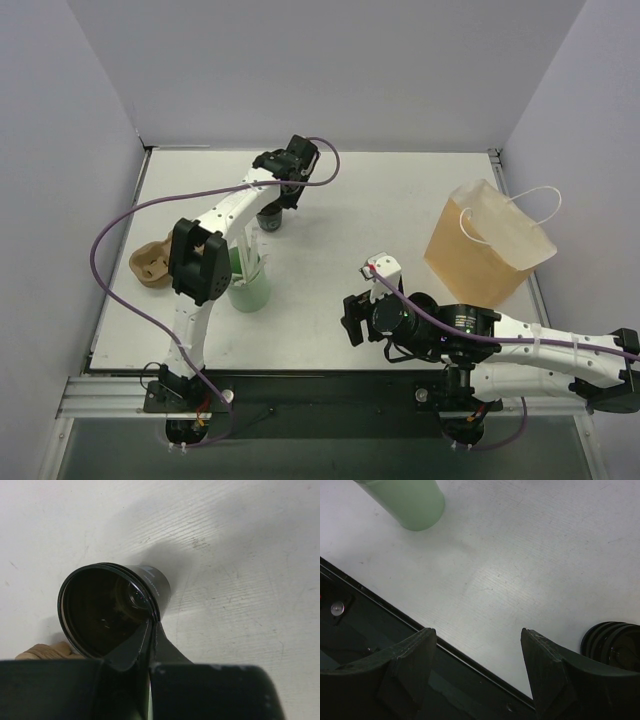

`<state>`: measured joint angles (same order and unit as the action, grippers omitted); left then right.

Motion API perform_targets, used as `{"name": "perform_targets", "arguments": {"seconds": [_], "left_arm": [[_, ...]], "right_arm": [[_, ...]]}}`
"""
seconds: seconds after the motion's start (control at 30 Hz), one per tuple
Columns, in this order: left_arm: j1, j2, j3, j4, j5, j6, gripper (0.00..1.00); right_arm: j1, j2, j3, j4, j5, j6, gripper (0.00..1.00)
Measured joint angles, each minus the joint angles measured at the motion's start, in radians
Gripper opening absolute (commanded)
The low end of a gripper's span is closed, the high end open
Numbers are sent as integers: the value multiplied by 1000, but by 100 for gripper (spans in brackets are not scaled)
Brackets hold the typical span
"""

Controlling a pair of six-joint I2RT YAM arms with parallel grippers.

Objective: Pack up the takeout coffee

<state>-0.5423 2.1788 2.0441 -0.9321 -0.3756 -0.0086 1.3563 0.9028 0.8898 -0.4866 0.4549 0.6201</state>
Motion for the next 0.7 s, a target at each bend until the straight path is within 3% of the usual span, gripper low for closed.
{"name": "perform_targets", "arguments": {"seconds": [0.2, 0.23, 0.27, 0.3, 0.33, 0.57, 0.67, 0.7], "left_arm": [[0, -19, 14, -13, 72, -24, 0], [0, -19, 18, -16, 76, -26, 15], [0, -19, 23, -19, 82, -28, 16], [0, -19, 27, -23, 90, -29, 15], [0, -19, 31, -28, 96, -31, 0], [0, -19, 45, -53, 116, -32, 0], [0, -19, 47, -59, 122, -32, 13], [0, -19, 52, -64, 123, -29, 0]], "right_arm": [[0, 11, 2, 0, -2, 1, 69], [0, 12, 2, 0, -3, 1, 69], [0, 12, 2, 0, -5, 2, 69], [0, 12, 2, 0, -7, 3, 69], [0, 12, 2, 0, -8, 4, 69], [0, 11, 2, 0, -14, 4, 69], [0, 11, 2, 0, -17, 4, 69], [0, 10, 2, 0, -17, 4, 69]]}}
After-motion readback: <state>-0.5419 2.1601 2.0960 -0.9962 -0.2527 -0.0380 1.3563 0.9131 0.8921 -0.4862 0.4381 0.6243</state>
